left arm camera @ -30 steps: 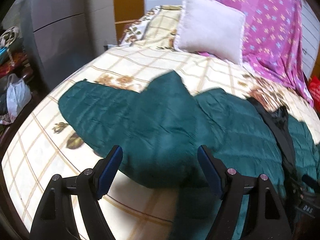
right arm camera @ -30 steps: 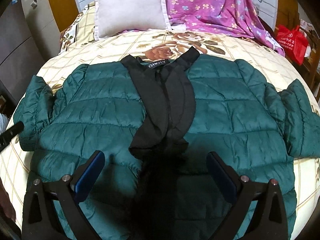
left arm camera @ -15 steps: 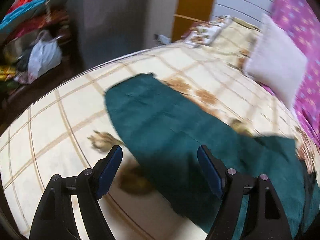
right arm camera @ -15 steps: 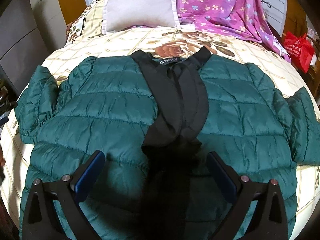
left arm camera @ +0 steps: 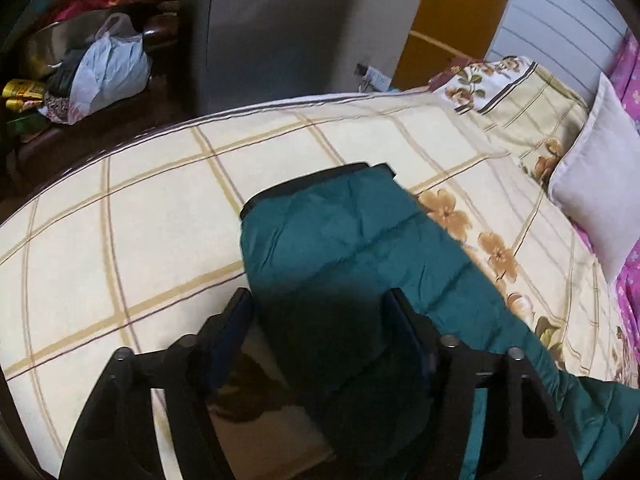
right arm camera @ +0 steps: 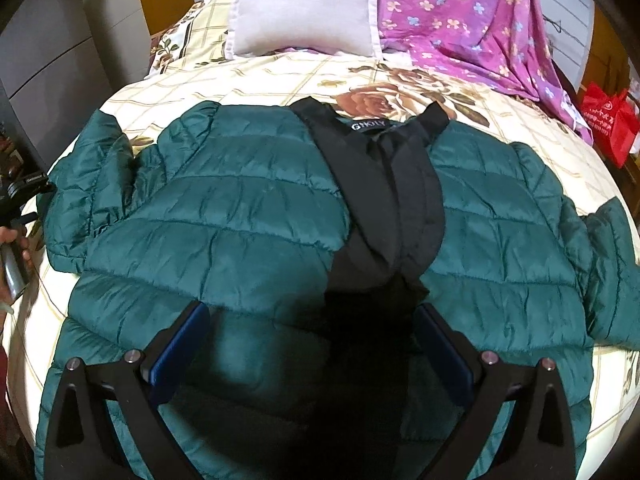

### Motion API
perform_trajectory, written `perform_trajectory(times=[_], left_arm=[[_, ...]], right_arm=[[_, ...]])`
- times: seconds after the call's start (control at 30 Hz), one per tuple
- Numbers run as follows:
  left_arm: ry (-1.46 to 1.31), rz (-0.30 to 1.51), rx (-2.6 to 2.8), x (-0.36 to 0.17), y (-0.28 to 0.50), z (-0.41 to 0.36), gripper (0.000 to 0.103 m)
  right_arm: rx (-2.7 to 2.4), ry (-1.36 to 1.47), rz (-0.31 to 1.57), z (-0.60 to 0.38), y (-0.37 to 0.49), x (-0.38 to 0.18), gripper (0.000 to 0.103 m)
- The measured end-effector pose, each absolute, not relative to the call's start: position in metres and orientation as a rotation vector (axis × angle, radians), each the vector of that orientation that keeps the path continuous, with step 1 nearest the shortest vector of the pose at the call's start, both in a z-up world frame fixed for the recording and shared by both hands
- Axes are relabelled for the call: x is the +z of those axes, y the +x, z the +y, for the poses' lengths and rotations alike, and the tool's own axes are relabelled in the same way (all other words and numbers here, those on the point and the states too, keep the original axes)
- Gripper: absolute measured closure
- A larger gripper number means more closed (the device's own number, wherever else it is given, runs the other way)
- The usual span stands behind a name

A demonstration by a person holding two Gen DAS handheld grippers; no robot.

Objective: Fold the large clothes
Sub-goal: 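Lift the grasped sleeve side and fold it over the jacket body, release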

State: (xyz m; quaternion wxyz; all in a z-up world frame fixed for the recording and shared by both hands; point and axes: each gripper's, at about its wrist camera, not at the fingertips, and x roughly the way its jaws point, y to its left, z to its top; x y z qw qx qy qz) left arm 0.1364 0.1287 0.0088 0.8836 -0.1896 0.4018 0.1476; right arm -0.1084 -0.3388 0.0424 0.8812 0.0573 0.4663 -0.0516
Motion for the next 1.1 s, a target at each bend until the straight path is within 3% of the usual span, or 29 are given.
perform_trajectory(times=[0.03, 0.1, 0.13, 0.3, 0.63, 1.1], left_arm=[[-0.393, 0.827, 0.292, 0.008, 0.137, 0.128, 0.074], [-0.383, 0.820, 0.272, 0.008, 0.139, 0.128, 0.098], [-0.386, 0.818, 0.254, 0.008, 0.140, 0.128, 0.103], [-0.431, 0.780, 0.211, 0.026, 0.123, 0.126, 0.103], [-0.246, 0.631, 0.070, 0.106, 0.057, 0.068, 0.103], [-0.127, 0.647, -0.131, 0.148, -0.008, -0.023, 0.103]], right_arm=[[-0.109, 0.123, 0.972, -0.340, -0.108, 0.042, 0.000], [-0.113, 0.135, 0.977, -0.342, -0.109, 0.041, 0.000], [-0.114, 0.142, 0.982, -0.343, -0.109, 0.040, 0.000], [-0.121, 0.129, 0.981, -0.344, -0.113, 0.042, 0.000], [-0.161, 0.139, 0.984, -0.360, -0.123, 0.044, 0.000], [-0.212, 0.181, 0.966, -0.392, -0.150, 0.056, 0.000]])
